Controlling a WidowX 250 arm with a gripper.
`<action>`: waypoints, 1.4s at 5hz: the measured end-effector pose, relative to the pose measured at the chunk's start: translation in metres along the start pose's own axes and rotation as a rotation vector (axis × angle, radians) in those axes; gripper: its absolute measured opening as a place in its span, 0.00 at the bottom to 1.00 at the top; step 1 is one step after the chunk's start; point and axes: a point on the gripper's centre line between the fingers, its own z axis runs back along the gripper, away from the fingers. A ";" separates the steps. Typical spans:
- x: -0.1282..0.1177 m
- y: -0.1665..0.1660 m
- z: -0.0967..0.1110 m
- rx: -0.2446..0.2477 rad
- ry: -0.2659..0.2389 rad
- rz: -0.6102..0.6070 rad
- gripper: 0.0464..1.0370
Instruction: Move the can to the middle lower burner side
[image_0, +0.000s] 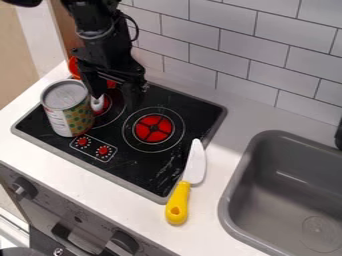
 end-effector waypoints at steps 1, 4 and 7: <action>-0.004 -0.001 -0.006 -0.008 0.030 0.000 0.96; 0.023 0.068 0.016 0.039 -0.006 -0.086 0.96; 0.033 0.120 0.012 -0.039 -0.037 0.265 0.96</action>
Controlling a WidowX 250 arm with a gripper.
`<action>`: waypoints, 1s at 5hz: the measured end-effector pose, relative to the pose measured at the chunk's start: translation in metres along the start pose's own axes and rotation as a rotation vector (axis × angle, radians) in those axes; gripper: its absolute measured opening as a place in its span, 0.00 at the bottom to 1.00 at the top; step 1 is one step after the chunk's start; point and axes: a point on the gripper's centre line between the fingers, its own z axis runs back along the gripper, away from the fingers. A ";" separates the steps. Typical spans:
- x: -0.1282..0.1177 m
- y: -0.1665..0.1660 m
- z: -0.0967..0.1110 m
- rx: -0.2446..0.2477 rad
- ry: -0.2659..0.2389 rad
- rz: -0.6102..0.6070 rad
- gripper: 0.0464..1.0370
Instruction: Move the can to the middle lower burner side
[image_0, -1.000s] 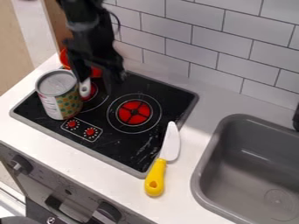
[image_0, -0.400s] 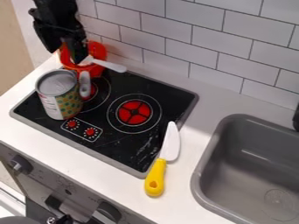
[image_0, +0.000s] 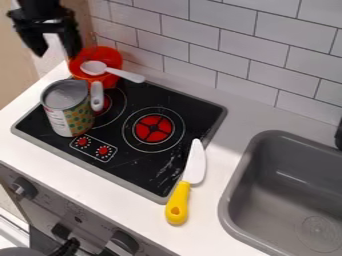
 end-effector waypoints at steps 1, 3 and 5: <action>0.000 0.009 0.001 0.005 -0.023 0.149 0.96; 0.006 0.019 -0.022 -0.002 0.041 0.336 0.96; 0.004 0.023 -0.029 0.042 0.045 0.327 0.96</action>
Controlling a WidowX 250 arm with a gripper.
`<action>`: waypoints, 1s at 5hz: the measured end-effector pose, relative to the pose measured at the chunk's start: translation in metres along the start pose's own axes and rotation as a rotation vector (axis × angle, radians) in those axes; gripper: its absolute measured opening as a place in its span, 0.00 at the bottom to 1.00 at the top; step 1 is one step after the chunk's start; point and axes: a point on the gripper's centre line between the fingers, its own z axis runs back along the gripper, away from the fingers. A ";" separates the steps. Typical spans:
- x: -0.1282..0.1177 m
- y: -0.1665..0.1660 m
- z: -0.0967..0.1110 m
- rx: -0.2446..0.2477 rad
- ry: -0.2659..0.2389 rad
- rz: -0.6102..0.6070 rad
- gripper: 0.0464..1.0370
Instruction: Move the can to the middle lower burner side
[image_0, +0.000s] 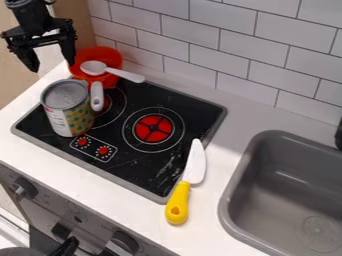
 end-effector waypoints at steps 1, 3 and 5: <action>-0.002 0.003 -0.003 0.015 -0.004 0.010 0.96; -0.018 0.005 -0.018 0.010 0.019 -0.034 0.96; -0.032 0.008 -0.027 0.024 0.052 -0.046 0.96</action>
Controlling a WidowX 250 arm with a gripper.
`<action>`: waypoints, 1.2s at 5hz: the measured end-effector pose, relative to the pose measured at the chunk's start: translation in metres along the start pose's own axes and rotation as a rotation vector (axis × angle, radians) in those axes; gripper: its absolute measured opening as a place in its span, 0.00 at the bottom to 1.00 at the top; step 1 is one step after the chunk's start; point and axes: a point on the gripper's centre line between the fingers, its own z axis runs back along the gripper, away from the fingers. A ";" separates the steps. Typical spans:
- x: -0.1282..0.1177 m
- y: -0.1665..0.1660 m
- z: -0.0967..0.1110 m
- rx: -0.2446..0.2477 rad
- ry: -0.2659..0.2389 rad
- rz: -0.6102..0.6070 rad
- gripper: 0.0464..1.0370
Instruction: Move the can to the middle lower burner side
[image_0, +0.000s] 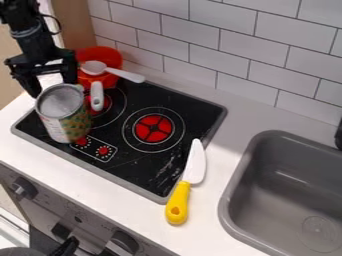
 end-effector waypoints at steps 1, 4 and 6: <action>-0.008 0.002 -0.003 -0.008 0.021 0.016 0.96; -0.035 0.009 0.009 0.046 -0.003 0.239 0.96; -0.043 0.005 0.002 0.064 0.007 0.298 0.96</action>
